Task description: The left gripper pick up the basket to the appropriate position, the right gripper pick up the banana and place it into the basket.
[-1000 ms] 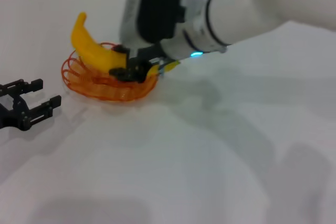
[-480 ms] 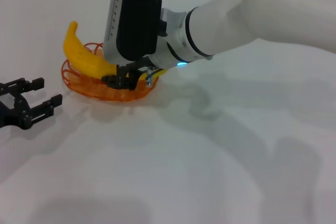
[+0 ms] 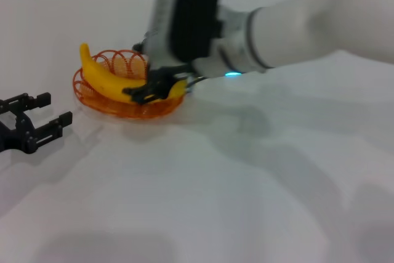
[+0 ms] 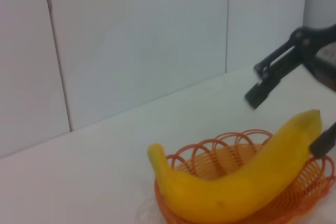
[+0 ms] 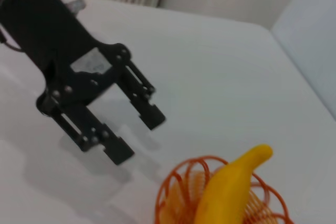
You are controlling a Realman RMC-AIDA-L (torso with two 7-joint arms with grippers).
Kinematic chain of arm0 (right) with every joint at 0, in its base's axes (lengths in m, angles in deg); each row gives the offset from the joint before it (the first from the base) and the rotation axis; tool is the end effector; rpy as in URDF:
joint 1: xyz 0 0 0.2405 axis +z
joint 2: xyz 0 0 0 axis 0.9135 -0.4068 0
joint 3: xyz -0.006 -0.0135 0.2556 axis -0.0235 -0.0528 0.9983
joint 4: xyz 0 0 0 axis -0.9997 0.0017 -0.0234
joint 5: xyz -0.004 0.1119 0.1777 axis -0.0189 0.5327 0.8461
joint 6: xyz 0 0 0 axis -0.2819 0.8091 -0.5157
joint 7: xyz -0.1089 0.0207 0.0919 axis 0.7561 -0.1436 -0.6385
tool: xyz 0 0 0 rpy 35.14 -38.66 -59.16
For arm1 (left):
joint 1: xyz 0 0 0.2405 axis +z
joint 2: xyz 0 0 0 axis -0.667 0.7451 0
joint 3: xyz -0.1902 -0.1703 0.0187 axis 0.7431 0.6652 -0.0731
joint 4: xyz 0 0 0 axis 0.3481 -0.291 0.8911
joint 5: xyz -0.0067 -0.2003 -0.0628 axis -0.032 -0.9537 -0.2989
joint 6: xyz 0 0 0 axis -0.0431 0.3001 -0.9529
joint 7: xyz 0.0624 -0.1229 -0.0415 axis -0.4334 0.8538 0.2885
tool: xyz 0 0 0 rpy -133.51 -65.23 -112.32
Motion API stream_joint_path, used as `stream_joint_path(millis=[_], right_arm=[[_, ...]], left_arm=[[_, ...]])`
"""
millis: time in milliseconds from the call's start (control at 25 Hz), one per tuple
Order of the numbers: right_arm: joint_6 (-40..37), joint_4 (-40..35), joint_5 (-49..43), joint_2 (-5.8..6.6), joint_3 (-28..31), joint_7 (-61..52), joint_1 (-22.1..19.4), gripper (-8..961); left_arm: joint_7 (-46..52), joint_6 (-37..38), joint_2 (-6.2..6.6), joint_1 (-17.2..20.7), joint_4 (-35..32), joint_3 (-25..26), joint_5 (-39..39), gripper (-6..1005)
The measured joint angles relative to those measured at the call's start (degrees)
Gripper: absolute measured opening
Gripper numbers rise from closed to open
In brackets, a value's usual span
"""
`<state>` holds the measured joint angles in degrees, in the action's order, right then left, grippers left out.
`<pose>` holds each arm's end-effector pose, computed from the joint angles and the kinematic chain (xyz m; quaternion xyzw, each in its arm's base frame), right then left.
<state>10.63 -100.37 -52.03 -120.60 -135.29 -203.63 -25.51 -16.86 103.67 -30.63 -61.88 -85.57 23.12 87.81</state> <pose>0.0938 0.3716 -0.1105 -0.9781 -0.0036 -0.0024 0.2082 -0.3412 0.3092 0.0249 -0.9164 -0.1843 -0.1777 0.3076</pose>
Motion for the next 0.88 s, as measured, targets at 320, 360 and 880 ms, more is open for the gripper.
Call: stream_joint_path(millis=[320,360,880], right_arm=[[-5.8,-2.6,13.5,0.18,10.7,18.3,-12.8,838],[-6.6,-1.4,15.1,0.18,11.8,20.4,-13.4,836],[-25.5,27.5,35.6,0.32,36.8,54.2,-14.5,829]], left_arm=[[-1.2,0.0,-0.01,-0.1,1.0,0.5,-0.5,616],[-1.2,0.0,0.0,0.0,1.0,0.5,-0.7,616],[-1.7,0.0,-0.04,-0.1,1.0,0.5,-1.5,616]])
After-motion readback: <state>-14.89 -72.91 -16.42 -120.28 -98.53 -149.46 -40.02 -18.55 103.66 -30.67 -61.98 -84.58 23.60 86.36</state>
